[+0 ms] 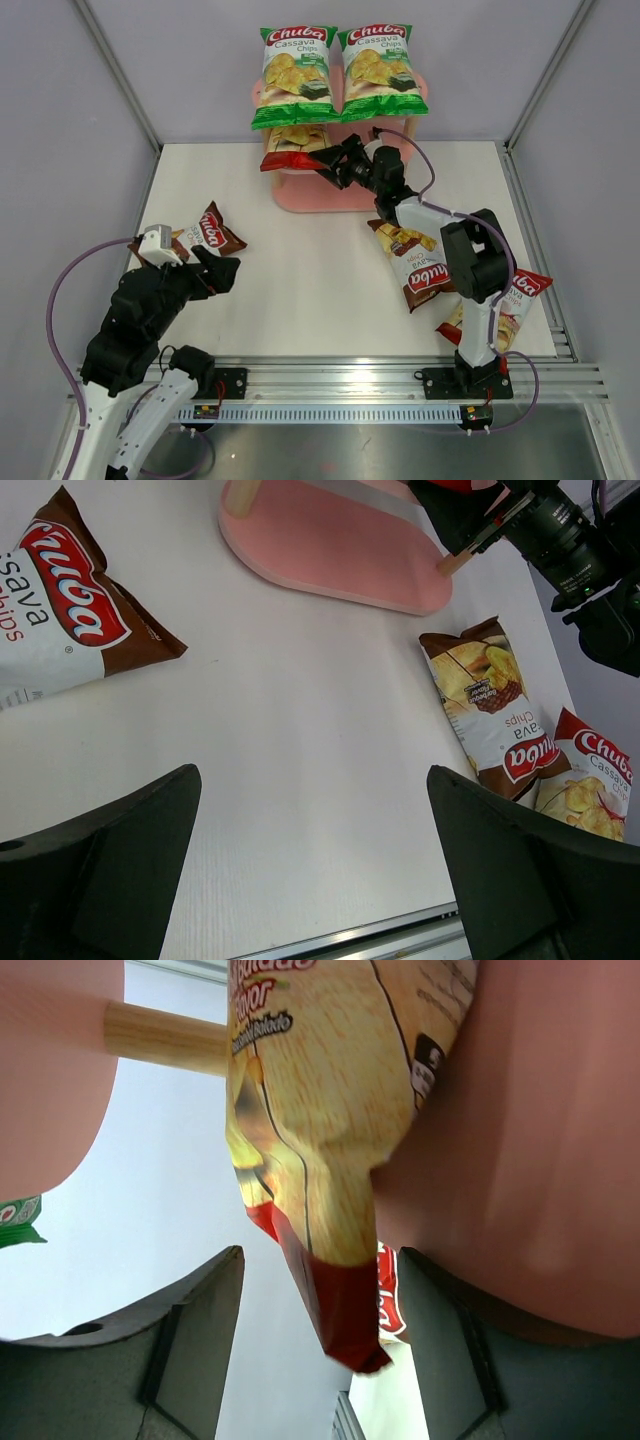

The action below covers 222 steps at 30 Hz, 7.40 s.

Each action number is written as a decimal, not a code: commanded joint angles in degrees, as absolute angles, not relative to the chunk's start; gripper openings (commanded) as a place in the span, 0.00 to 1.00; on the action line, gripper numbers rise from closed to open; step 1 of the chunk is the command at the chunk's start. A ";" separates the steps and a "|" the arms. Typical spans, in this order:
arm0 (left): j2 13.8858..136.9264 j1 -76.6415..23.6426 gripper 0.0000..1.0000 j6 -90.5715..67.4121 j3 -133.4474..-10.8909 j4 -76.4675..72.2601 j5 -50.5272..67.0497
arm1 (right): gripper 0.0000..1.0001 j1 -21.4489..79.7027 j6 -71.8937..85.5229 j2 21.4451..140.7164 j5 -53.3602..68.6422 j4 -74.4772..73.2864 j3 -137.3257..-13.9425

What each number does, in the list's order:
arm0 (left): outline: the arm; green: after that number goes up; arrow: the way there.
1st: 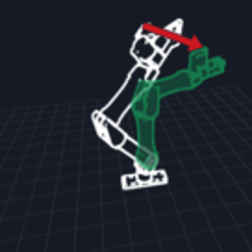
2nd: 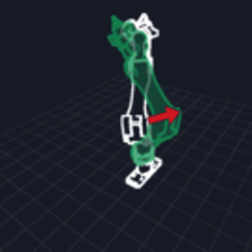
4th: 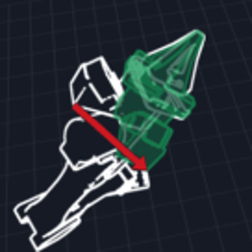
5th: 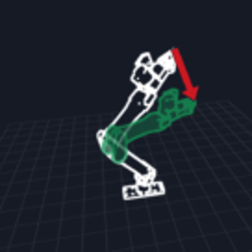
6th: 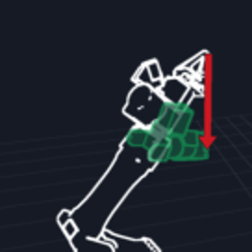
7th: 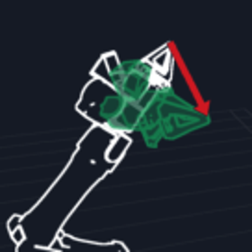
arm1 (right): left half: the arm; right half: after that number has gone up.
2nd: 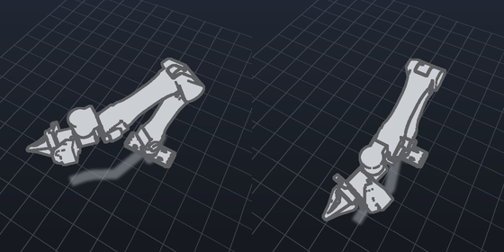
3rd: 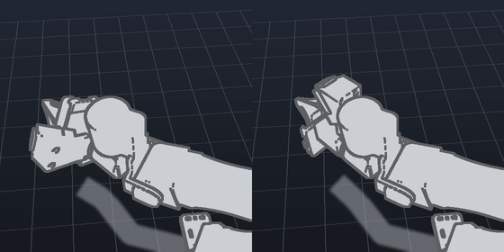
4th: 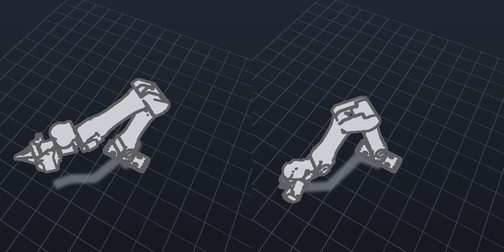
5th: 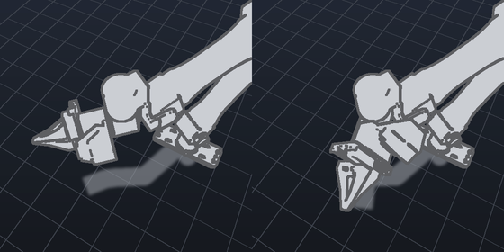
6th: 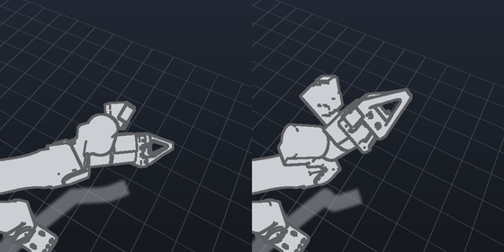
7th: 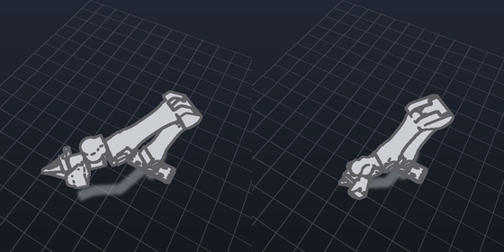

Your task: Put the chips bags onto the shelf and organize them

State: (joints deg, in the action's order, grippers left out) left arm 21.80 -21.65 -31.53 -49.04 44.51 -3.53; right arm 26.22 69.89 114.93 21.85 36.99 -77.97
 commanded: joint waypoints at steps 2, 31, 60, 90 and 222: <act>21.71 -21.36 0.99 -31.46 -48.34 42.45 -1.76 | 0.71 25.49 68.47 109.34 20.48 38.76 -74.10; 56.99 -50.32 0.99 -43.33 -41.47 0.98 13.28 | 0.99 18.72 32.70 52.41 -10.99 -40.59 -64.51; 130.25 -72.07 0.99 -38.76 -110.74 19.16 10.46 | 0.99 18.81 26.19 27.78 -10.11 -58.36 -69.17; 137.55 -70.84 0.28 -44.91 -105.29 1.59 22.41 | 0.99 18.81 25.49 24.79 -2.11 -53.79 -67.15; 58.98 -66.79 0.00 -39.11 -25.76 -57.74 -1.41 | 0.63 28.30 82.89 31.48 16.18 25.49 -13.45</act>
